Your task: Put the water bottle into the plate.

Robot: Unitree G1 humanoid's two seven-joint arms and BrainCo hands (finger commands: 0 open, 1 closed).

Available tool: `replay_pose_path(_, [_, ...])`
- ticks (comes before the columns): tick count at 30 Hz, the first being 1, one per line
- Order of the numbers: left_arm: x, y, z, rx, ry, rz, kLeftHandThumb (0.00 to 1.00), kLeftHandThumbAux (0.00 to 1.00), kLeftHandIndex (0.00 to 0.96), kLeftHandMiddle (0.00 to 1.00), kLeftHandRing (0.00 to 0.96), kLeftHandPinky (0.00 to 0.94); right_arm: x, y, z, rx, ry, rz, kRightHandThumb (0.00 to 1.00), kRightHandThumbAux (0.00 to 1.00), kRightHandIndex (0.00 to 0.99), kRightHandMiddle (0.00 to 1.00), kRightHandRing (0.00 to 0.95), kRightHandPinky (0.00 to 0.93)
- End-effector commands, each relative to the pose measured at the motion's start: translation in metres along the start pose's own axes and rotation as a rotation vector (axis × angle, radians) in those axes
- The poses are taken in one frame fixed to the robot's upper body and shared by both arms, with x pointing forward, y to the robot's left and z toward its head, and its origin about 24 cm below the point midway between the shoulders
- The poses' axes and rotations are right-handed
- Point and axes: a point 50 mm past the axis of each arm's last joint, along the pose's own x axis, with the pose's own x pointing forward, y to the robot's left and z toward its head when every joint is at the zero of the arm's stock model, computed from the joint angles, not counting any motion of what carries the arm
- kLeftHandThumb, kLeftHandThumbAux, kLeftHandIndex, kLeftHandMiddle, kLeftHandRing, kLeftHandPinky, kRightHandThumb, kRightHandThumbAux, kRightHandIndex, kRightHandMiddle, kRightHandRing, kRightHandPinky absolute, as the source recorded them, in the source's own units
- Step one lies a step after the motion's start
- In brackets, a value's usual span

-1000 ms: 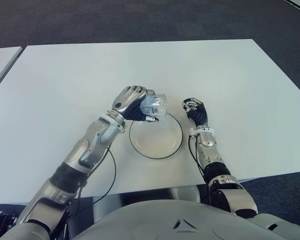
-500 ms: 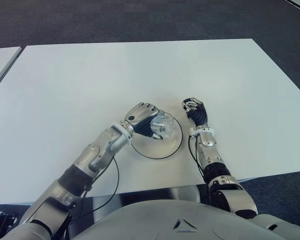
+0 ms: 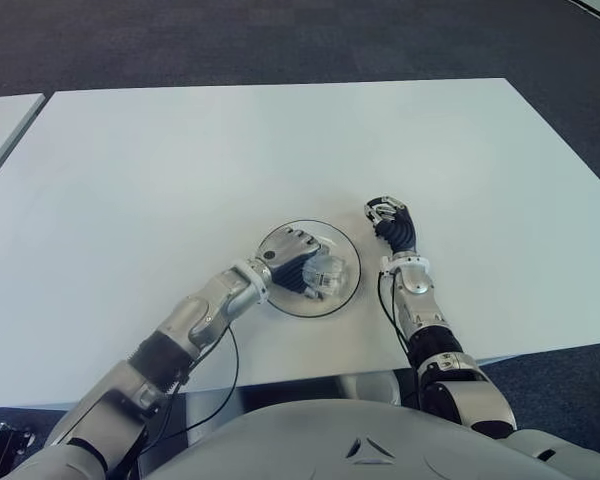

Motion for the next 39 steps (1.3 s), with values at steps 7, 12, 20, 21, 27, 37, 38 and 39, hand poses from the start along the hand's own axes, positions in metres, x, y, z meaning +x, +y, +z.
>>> replay_pose_path(7, [0.002, -0.026, -0.008, 0.033, 0.034, -0.066, 0.749, 0.697, 0.443, 0.809, 0.807, 0.799, -0.015, -0.003, -0.028, -0.011, 0.138, 0.002, 0.702, 0.730, 0.438, 0.804, 0.787, 0.776])
replay_pose_path(12, [-0.001, -0.027, -0.010, 0.083, 0.041, -0.074, 0.736, 0.691, 0.434, 0.741, 0.770, 0.763, -0.016, -0.003, -0.028, -0.016, 0.138, -0.001, 0.702, 0.730, 0.438, 0.806, 0.789, 0.780])
replay_pose_path(20, [0.000, -0.030, -0.012, 0.108, 0.054, -0.079, 0.716, 0.544, 0.298, 0.590, 0.665, 0.678, -0.015, -0.002, -0.027, 0.003, 0.137, -0.008, 0.701, 0.729, 0.438, 0.808, 0.790, 0.786])
replay_pose_path(21, [0.000, -0.030, -0.012, 0.103, 0.051, -0.079, 0.715, 0.524, 0.277, 0.575, 0.654, 0.669, -0.015, -0.002, -0.028, 0.006, 0.139, -0.007, 0.701, 0.729, 0.438, 0.808, 0.790, 0.786])
replay_pose_path(27, [0.000, -0.034, -0.014, 0.096, 0.039, -0.084, 0.682, 0.458, 0.163, 0.313, 0.372, 0.419, -0.015, -0.003, -0.028, 0.010, 0.143, -0.007, 0.702, 0.728, 0.439, 0.807, 0.787, 0.784])
replay_pose_path(37, [0.001, -0.030, -0.016, 0.153, 0.005, -0.040, 0.514, 0.498, 0.011, 0.024, 0.023, 0.038, -0.015, -0.002, -0.028, -0.007, 0.133, -0.001, 0.702, 0.729, 0.439, 0.807, 0.786, 0.782])
replay_pose_path(38, [0.001, -0.030, -0.016, 0.157, 0.000, -0.032, 0.484, 0.482, 0.007, 0.015, 0.015, 0.024, -0.015, -0.002, -0.028, -0.009, 0.133, -0.001, 0.702, 0.729, 0.439, 0.808, 0.787, 0.783])
replay_pose_path(39, [0.001, -0.029, -0.016, 0.162, -0.003, -0.018, 0.474, 0.477, 0.005, 0.012, 0.012, 0.019, -0.015, -0.002, -0.028, -0.011, 0.132, -0.001, 0.702, 0.729, 0.439, 0.808, 0.788, 0.783])
